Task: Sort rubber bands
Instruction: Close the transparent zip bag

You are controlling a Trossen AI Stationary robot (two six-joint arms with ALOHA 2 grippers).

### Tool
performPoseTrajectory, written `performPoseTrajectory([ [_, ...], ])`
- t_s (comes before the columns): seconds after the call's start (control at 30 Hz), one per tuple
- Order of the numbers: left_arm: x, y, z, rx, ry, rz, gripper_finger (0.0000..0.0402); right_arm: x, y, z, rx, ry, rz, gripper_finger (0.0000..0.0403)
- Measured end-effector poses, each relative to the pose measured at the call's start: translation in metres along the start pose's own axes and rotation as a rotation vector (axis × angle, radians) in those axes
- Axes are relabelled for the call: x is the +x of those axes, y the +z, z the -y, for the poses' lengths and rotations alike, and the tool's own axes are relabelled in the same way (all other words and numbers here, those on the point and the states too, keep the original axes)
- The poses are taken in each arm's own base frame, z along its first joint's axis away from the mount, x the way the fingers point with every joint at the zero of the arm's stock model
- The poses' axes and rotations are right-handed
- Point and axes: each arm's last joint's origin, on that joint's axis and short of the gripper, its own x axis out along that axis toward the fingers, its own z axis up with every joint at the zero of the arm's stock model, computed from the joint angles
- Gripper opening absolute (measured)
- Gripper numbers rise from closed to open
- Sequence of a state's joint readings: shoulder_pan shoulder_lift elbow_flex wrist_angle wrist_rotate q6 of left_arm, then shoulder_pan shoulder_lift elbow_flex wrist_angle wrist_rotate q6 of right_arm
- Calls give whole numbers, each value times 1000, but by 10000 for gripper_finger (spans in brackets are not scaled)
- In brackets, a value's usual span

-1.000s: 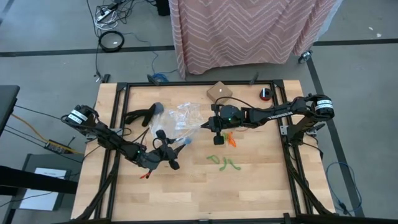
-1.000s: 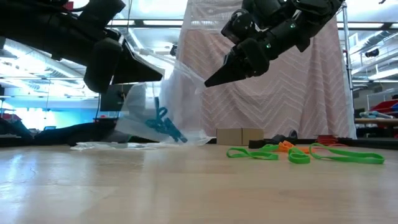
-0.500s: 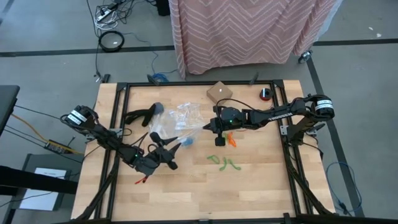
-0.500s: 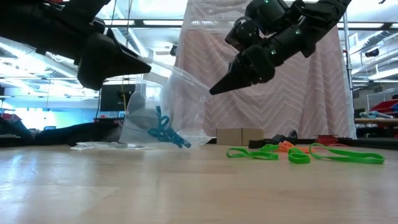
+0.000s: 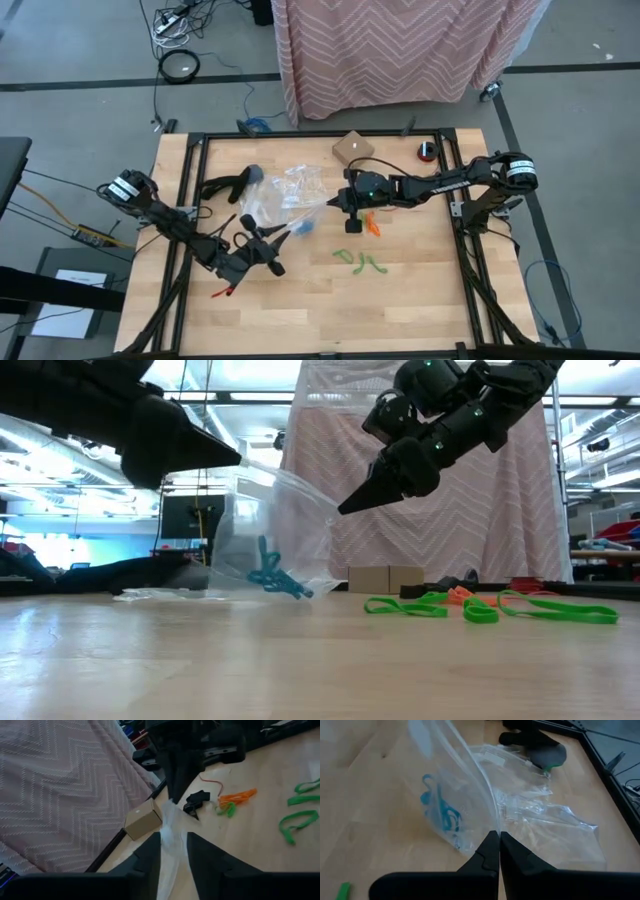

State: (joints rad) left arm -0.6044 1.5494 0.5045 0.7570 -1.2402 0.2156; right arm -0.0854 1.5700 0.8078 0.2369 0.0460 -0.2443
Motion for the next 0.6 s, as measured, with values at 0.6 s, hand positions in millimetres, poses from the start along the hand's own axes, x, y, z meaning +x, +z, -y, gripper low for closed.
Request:
performPoseTrajectory([
  [0.6,-10,-6,-17,47,266,-63,61,0,-1,2,7,8,0,0],
])
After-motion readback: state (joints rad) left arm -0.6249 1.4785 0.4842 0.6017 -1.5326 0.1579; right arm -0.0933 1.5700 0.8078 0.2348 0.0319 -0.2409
